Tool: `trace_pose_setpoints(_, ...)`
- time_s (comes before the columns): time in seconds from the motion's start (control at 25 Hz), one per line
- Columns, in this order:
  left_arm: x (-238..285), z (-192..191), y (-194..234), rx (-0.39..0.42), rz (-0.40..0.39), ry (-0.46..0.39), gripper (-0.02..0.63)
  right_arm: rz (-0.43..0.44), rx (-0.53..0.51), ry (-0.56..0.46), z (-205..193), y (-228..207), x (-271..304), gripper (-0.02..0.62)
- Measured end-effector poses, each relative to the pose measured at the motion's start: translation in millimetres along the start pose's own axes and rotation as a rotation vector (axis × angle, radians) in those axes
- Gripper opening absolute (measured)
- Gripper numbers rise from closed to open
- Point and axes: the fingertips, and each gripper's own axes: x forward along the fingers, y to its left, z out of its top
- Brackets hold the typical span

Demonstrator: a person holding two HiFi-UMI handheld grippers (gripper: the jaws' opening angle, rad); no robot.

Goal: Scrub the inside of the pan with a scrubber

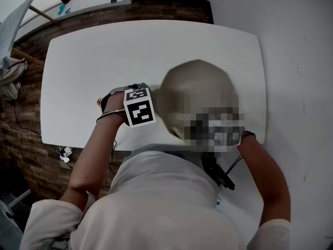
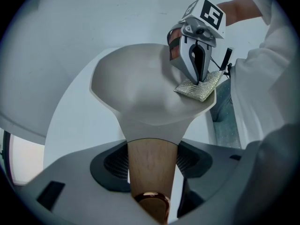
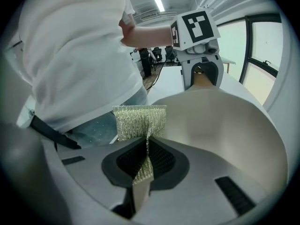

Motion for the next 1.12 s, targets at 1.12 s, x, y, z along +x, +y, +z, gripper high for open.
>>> trace_pose_setpoints(1.12,0.3,-0.5,-1.1,-0.016,-0.004,0.012,0.276,0.148,0.102,0.198,-47.7,18.9,-26.1,0.025)
